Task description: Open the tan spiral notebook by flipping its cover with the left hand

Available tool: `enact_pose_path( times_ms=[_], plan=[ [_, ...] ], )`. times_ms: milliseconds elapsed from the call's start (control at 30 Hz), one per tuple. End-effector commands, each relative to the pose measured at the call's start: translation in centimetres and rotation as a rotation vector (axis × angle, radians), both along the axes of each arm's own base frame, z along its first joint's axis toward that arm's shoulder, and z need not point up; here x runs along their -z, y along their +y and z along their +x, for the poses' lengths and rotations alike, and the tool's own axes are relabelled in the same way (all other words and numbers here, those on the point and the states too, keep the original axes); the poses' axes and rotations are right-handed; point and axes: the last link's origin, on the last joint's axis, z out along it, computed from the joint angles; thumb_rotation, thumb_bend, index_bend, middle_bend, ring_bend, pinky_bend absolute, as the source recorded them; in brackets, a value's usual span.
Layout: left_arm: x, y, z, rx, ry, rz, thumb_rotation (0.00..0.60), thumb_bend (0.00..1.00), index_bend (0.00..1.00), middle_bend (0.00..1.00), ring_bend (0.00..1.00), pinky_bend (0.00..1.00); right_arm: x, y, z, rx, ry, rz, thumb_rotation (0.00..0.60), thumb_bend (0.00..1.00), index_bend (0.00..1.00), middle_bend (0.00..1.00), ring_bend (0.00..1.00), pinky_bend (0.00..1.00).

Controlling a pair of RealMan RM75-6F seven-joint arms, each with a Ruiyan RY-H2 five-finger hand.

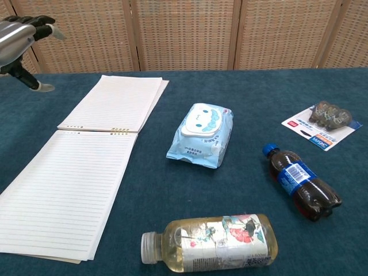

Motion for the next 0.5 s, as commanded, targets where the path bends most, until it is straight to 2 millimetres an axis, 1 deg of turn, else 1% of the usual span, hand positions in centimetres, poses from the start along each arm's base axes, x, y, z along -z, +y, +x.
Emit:
enact_pose_path(
  times_ms=[33,167,200,233,300,400,500],
  plan=[
    [-0.5,-2.3,-1.3,-0.015,-0.027,-0.020,0.600,0.14,0.10,0.00,0.00,0.00,0.0,0.0,0.0,-0.001,0.000,0.000,0.600,0.16,0.11,0.00,0.00,0.00],
    [-0.4,-4.5,-2.2,-0.014,-0.056,-0.037,0.600,0.13,0.07,0.00,0.00,0.00,0.0,0.0,0.0,0.000,-0.003,0.000,0.600,0.16,0.11,0.00,0.00,0.00],
    [-0.3,-4.9,-2.4,-0.017,-0.055,-0.042,0.600,0.12,0.05,0.00,0.00,0.00,0.0,0.1,0.0,0.000,-0.003,0.000,0.600,0.16,0.11,0.00,0.00,0.00],
    [-0.2,-5.8,-2.8,-0.024,-0.051,-0.058,0.600,0.11,0.03,0.00,0.00,0.00,0.0,0.1,0.0,0.000,-0.004,0.000,0.600,0.16,0.11,0.00,0.00,0.00],
    [-0.2,-6.9,-3.2,-0.028,-0.057,-0.070,0.600,0.10,0.00,0.00,0.00,0.00,0.0,0.1,0.1,-0.001,-0.004,-0.001,0.600,0.16,0.11,0.00,0.00,0.00],
    [0.0,-8.6,-3.9,-0.036,-0.074,-0.087,0.600,0.10,0.00,0.00,0.00,0.00,0.0,0.1,0.1,-0.002,-0.004,-0.002,0.600,0.16,0.11,0.00,0.00,0.00],
    [0.1,-9.6,-4.2,-0.043,-0.093,-0.103,0.600,0.09,0.00,0.00,0.00,0.00,0.0,0.1,0.1,-0.002,-0.004,-0.002,0.600,0.16,0.11,0.00,0.00,0.00]
  ],
)
